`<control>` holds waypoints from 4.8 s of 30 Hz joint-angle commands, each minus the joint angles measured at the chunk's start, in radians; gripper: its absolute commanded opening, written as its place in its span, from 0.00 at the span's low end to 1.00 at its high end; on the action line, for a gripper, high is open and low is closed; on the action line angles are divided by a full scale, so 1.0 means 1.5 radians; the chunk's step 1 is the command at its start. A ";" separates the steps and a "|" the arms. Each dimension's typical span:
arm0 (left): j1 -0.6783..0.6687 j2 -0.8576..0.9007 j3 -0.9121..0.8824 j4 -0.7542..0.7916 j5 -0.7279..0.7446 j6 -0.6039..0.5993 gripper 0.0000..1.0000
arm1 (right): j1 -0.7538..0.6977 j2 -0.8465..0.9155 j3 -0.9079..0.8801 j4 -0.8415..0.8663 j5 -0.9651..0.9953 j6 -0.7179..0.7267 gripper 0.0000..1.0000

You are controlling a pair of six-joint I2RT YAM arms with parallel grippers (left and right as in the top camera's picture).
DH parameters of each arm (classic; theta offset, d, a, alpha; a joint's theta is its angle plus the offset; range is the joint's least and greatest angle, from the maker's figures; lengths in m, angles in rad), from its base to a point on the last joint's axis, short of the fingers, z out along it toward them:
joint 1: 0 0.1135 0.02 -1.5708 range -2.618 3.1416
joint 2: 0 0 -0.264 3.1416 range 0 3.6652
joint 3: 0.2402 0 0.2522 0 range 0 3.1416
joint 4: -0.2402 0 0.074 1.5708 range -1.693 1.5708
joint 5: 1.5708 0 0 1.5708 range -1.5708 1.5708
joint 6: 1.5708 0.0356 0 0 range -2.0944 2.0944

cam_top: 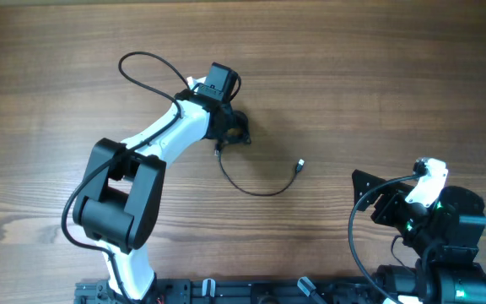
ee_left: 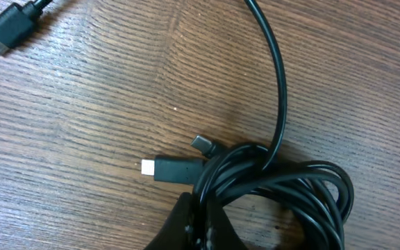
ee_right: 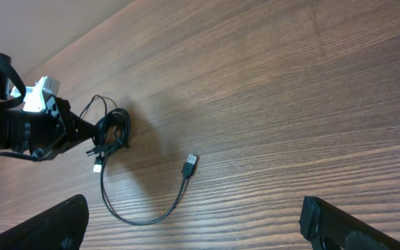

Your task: Untangle cables

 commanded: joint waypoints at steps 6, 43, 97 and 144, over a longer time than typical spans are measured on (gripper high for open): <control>0.002 0.011 -0.002 -0.028 0.031 -0.003 0.23 | -0.002 -0.007 0.002 0.006 0.006 0.182 1.00; 0.053 -0.259 -0.002 0.129 0.232 0.079 0.04 | 0.065 0.524 0.037 0.378 -0.320 0.259 1.00; -0.180 -0.260 -0.002 0.091 0.267 -0.021 0.04 | 0.260 0.612 0.037 0.705 0.081 0.564 0.05; 0.049 -0.283 -0.002 0.042 0.827 0.367 0.04 | 0.074 0.566 0.037 0.541 -0.019 0.219 0.94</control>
